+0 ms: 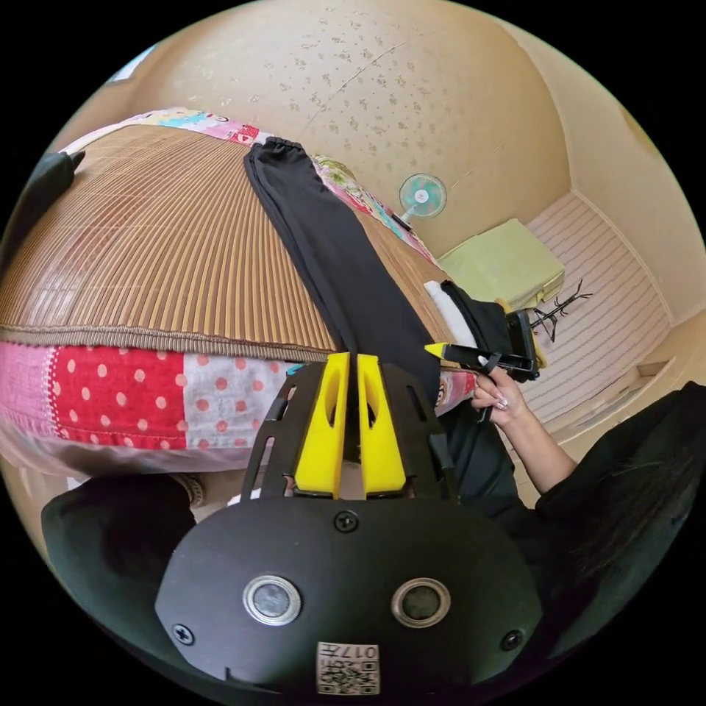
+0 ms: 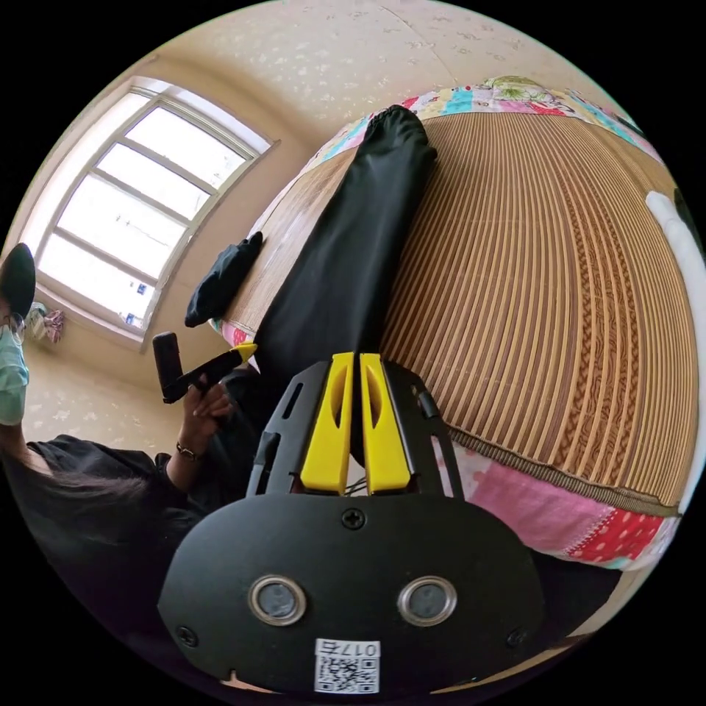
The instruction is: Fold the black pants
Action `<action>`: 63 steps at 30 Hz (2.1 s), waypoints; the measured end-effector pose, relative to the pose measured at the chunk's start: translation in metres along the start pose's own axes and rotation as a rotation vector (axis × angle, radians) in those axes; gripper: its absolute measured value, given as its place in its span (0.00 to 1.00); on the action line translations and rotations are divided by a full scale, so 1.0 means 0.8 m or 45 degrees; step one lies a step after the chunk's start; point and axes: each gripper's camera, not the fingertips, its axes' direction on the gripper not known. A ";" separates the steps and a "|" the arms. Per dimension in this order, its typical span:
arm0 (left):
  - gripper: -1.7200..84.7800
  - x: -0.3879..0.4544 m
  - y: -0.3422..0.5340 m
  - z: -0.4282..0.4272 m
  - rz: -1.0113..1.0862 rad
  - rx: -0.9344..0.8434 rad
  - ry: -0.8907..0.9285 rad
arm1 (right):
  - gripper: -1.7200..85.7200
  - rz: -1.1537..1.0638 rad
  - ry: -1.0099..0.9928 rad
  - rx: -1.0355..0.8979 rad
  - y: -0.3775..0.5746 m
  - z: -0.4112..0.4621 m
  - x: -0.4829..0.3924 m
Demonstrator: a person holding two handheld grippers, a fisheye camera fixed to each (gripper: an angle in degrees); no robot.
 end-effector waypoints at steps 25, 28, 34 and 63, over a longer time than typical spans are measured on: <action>0.11 -0.055 -0.138 0.081 -0.242 -0.286 -0.036 | 0.15 0.114 -0.392 -0.109 -0.073 0.002 0.106; 0.08 -0.061 -0.127 0.084 -0.312 -0.266 -0.006 | 0.11 0.134 -0.468 -0.136 -0.058 0.004 0.112; 0.06 -0.053 -0.100 0.015 -0.285 -0.096 0.382 | 0.05 0.021 -0.682 0.062 -0.010 -0.080 0.081; 0.04 0.361 -0.446 -0.206 0.451 0.382 0.163 | 0.03 -0.440 0.032 0.623 -0.238 -0.472 -0.179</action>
